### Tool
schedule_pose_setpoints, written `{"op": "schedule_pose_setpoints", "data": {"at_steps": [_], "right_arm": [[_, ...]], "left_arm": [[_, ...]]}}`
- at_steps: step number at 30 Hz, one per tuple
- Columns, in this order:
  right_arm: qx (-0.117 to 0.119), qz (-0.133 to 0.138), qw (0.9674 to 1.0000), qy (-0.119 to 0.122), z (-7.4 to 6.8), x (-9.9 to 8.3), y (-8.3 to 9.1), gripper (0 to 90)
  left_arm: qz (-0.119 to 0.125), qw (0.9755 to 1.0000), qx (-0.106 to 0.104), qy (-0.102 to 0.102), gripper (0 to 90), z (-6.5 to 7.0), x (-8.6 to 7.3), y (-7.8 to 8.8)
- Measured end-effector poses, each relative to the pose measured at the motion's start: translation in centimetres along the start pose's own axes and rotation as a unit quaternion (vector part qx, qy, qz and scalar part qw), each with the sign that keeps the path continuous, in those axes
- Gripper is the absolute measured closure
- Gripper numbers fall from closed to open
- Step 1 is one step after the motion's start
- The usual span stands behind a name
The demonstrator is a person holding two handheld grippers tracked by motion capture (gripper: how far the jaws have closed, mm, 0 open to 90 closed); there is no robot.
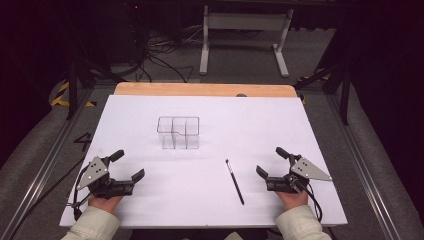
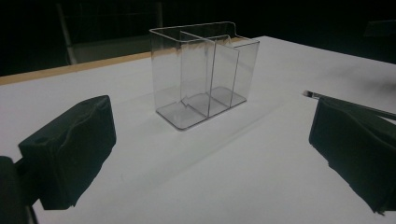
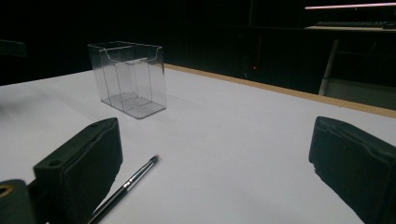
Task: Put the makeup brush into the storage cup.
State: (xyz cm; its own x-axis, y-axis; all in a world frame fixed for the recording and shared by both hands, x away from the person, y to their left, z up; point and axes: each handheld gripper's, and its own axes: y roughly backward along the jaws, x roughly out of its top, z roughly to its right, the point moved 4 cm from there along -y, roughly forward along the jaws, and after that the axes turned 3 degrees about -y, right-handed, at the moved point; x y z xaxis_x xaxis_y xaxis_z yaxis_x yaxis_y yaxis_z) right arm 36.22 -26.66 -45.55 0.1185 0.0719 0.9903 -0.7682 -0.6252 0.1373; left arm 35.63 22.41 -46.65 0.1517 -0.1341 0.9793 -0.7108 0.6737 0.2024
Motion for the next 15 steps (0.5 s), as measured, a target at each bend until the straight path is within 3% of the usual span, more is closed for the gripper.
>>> {"op": "schedule_pose_setpoints", "data": {"at_steps": [15], "right_arm": [[0.004, -0.003, 1.0, 0.007, -0.2, -0.04, -0.21, 3.5]], "left_arm": [[0.0, 1.0, -0.001, 0.001, 0.8, 0.0, -0.02, -0.05]]}}
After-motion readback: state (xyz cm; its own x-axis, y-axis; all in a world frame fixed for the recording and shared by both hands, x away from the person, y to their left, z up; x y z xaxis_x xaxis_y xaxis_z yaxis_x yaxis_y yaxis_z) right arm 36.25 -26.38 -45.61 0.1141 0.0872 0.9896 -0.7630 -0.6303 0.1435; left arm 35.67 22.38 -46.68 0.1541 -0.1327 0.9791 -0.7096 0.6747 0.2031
